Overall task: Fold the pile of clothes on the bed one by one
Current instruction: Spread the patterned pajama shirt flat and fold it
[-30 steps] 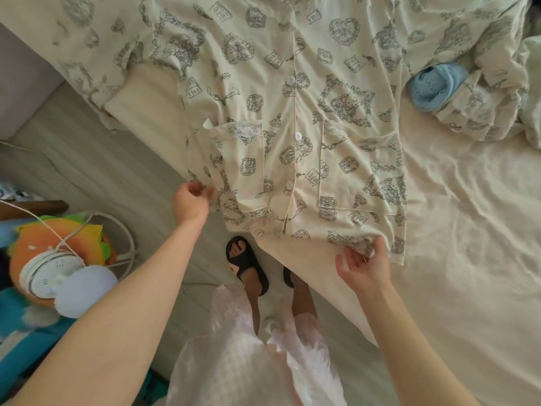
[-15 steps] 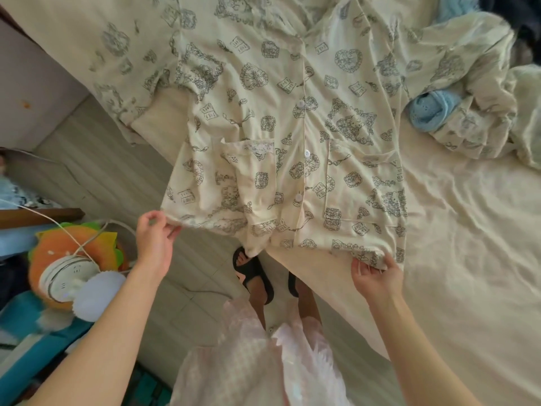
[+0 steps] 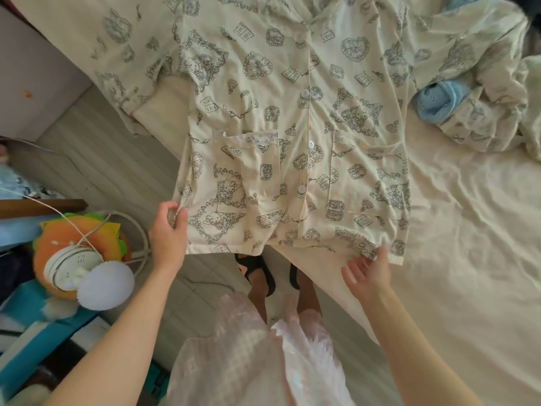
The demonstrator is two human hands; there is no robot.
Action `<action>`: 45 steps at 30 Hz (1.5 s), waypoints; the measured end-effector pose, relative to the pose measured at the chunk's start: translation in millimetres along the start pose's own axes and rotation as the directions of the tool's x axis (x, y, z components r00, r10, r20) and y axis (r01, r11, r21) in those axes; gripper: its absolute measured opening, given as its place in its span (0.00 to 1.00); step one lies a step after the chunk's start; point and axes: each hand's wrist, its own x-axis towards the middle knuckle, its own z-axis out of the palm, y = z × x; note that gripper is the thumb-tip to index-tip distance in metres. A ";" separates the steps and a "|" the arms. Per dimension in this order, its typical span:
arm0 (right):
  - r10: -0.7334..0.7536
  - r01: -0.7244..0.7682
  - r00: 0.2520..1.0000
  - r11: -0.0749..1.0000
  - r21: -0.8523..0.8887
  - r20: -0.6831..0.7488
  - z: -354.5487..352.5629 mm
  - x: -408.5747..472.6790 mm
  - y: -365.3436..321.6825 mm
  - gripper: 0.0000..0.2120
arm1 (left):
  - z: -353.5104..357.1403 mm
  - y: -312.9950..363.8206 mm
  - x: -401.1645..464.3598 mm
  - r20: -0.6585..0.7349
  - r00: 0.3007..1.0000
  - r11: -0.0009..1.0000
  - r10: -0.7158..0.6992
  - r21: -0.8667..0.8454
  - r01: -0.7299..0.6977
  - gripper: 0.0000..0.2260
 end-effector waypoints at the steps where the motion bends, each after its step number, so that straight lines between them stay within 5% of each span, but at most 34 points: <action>1: -0.021 0.019 1.000 0.997 -0.081 -0.021 3.3 -4.4 6.1 0.30 | -1.3 -0.7 -0.2 -0.019 0.999 0.999 0.026 0.046 -0.025 0.08; 4: -0.202 0.211 0.977 0.899 -0.384 0.063 16.8 -20.3 24.2 0.22 | -3.6 0.3 1.4 -0.033 0.998 0.994 0.057 0.096 -0.053 0.09; 6: -0.364 0.426 0.904 0.711 -0.560 0.225 27.7 -30.5 30.2 0.19 | -5.8 0.8 1.1 -0.074 0.997 0.997 0.001 0.074 0.004 0.10; 10: -0.540 0.696 0.692 0.326 -0.639 0.478 58.8 -41.3 26.2 0.14 | -16.0 -5.4 2.0 -0.120 0.951 0.929 -0.285 -0.278 0.243 0.08; 13: -0.598 0.759 0.568 0.115 -0.640 0.566 86.5 -42.1 19.3 0.20 | -28.1 -8.1 4.5 -0.006 0.879 0.646 -0.478 -0.681 0.346 0.09; 16: -0.588 0.703 0.564 -0.027 -0.711 0.580 109.9 -39.9 11.8 0.22 | -27.9 -9.0 9.5 0.011 0.886 0.701 -0.464 -0.607 0.375 0.12; 19: -0.573 0.687 0.598 0.005 -0.727 0.561 123.7 -33.9 8.2 0.14 | -19.3 -3.7 16.1 0.018 0.911 0.795 -0.413 -0.481 0.369 0.10; 23: -0.575 0.700 0.619 0.095 -0.708 0.535 123.0 -24.8 12.5 0.10 | -18.5 -0.6 14.4 0.124 0.972 0.942 -0.201 -0.247 0.227 0.27; 30: -0.466 0.644 0.698 0.080 -0.760 0.543 108.6 -17.3 28.5 0.11 | -20.0 -1.3 6.3 -0.021 0.999 0.999 -0.040 0.003 0.040 0.17; 33: -0.468 0.620 0.703 0.035 -0.784 0.536 107.6 -16.3 33.3 0.11 | -19.2 0.6 8.9 -0.153 0.984 0.995 -0.096 -0.053 0.088 0.09; 37: -0.486 0.632 0.679 0.006 -0.775 0.550 104.6 -19.1 35.9 0.12 | -24.6 -6.9 10.7 -0.128 0.955 0.956 -0.266 -0.164 0.244 0.11; 45: -0.458 0.693 0.641 -0.001 -0.721 0.616 93.8 -26.0 49.7 0.11 | -29.2 -18.8 4.2 -0.054 0.976 0.966 -0.212 -0.160 0.202 0.12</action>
